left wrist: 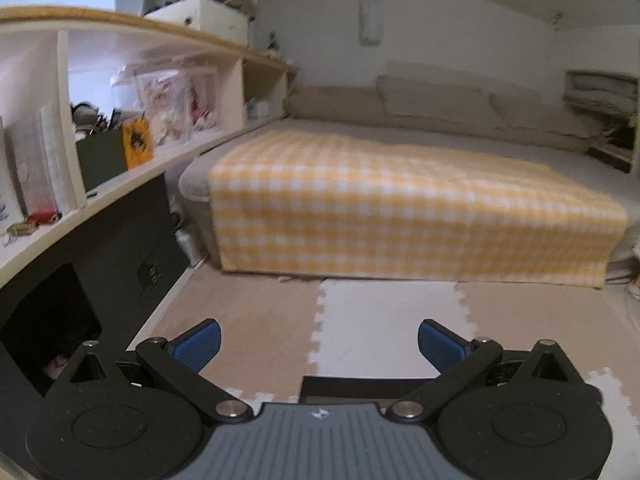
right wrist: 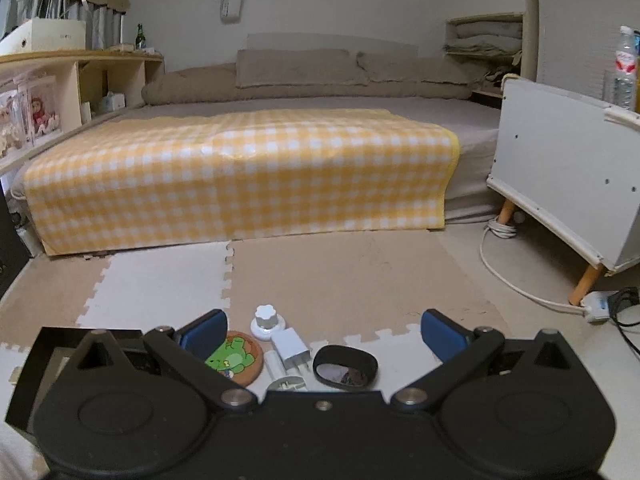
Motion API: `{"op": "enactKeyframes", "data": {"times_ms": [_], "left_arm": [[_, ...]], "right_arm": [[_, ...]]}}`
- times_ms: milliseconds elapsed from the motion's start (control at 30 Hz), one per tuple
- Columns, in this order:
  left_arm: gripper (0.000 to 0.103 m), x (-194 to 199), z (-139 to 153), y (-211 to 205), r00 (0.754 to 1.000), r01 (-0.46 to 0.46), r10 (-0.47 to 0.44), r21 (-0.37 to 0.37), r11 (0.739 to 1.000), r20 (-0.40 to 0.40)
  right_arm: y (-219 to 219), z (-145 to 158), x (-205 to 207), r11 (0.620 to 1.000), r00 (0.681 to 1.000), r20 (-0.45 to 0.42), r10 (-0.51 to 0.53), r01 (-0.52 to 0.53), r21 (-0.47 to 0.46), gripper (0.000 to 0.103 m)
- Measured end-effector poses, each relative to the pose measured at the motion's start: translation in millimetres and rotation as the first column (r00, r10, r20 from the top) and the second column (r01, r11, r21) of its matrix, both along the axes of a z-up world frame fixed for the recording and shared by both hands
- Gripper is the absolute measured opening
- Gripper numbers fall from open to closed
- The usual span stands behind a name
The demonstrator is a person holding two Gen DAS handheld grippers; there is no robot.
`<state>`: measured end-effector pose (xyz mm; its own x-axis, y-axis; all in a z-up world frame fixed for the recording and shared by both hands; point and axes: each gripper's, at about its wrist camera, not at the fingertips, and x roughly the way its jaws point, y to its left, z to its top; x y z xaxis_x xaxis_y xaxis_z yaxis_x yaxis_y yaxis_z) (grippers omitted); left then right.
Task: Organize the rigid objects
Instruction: 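Reach the right tool to the clear battery case and grasp it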
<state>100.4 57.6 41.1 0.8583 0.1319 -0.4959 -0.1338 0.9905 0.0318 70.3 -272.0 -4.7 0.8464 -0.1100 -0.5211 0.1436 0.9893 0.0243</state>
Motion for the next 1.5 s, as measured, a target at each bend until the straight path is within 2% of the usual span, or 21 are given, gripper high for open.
{"op": "enactKeyframes", "data": {"times_ms": [133,267,367,433,467,567,633,667,733,800,1033,1167,1233,1333,1400,1433,1500], "left_arm": [[0.103,14.2,-9.3,11.6,0.999,-0.034,0.034,0.007,0.999,-0.033],[0.1,27.4,-25.0,18.7,0.995,0.009,-0.005,0.037,0.999,-0.097],[0.085,35.5,-43.0,21.8,0.985,0.05,-0.041,0.054,0.997,-0.165],[0.071,41.7,-55.4,24.3,0.972,0.076,-0.064,0.047,0.996,-0.225],[0.067,43.9,-61.8,25.3,0.966,0.085,-0.07,0.047,0.995,-0.251],[0.053,49.0,-77.6,28.1,0.946,0.104,-0.081,0.057,0.993,-0.313],[0.043,51.6,-84.9,29.4,0.932,0.109,-0.081,0.058,0.992,-0.353],[0.04,52.6,-89.7,29.8,0.923,0.114,-0.086,0.052,0.992,-0.375],[0.027,55.4,-96.7,30.3,0.906,0.124,-0.097,0.039,0.991,-0.413],[0.019,57.6,-102.5,31.4,0.89,0.127,-0.101,0.029,0.991,-0.445],[0.014,63.9,-120.2,34.3,0.84,0.128,-0.109,-0.002,0.992,-0.532],[0.007,68.0,-127.0,38.7,0.822,0.109,-0.102,-0.02,0.994,-0.56],[0.006,69.5,-129.4,41.9,0.816,0.099,-0.104,-0.04,0.994,-0.569],[0.005,71.5,-133.1,44.1,0.804,0.09,-0.106,-0.057,0.994,-0.585],[0.004,73.6,-136.6,45.4,0.794,0.091,-0.11,-0.062,0.994,-0.597],[0.003,74.6,-139.1,45.9,0.788,0.091,-0.111,-0.064,0.994,-0.605],[0.002,75.6,-141.6,46.6,0.783,0.092,-0.114,-0.067,0.993,-0.611]], "right_arm": [[-4.3,-16.2,21.5,1.0,0.999,-0.048,0.003,-0.003,-0.012,0.103],[-9.8,-36.6,39.8,1.0,0.991,-0.131,0.028,-0.03,-0.011,0.103],[-14.4,-51.5,48.9,0.999,0.983,-0.181,0.036,-0.038,-0.006,0.103],[-15.4,-60.3,52.6,0.999,0.978,-0.206,0.041,-0.04,0.007,0.103],[-15.3,-63.1,53.0,0.999,0.976,-0.211,0.052,-0.049,0.02,0.103],[-5.0,-71.1,54.1,0.99,0.961,-0.238,0.139,-0.132,0.046,0.103],[6.0,-78.7,52.1,0.976,0.941,-0.258,0.218,-0.211,0.053,0.103],[14.3,-82.9,52.0,0.966,0.926,-0.275,0.258,-0.256,0.043,0.103],[28.8,-91.6,51.5,0.943,0.896,-0.308,0.319,-0.332,0.011,0.103],[41.2,-99.2,51.9,0.917,0.866,-0.328,0.376,-0.398,0.001,0.103],[72.8,-121.1,57.0,0.813,0.756,-0.363,0.546,-0.582,0.011,0.103],[81.4,-134.8,66.4,0.775,0.701,-0.397,0.593,-0.631,0.044,0.101],[81.1,-139.1,72.3,0.768,0.685,-0.407,0.604,-0.636,0.069,0.101],[79.7,-145.1,79.9,0.779,0.686,-0.42,0.594,-0.621,0.087,0.098],[78.3,-152.6,85.2,0.793,0.684,-0.457,0.568,-0.603,0.082,0.092],[77.7,-156.0,86.4,0.796,0.681,-0.475,0.558,-0.6,0.077,0.094],[76.2,-154.8,84.9,0.79,0.676,-0.469,0.568,-0.608,0.08,0.091]]}}
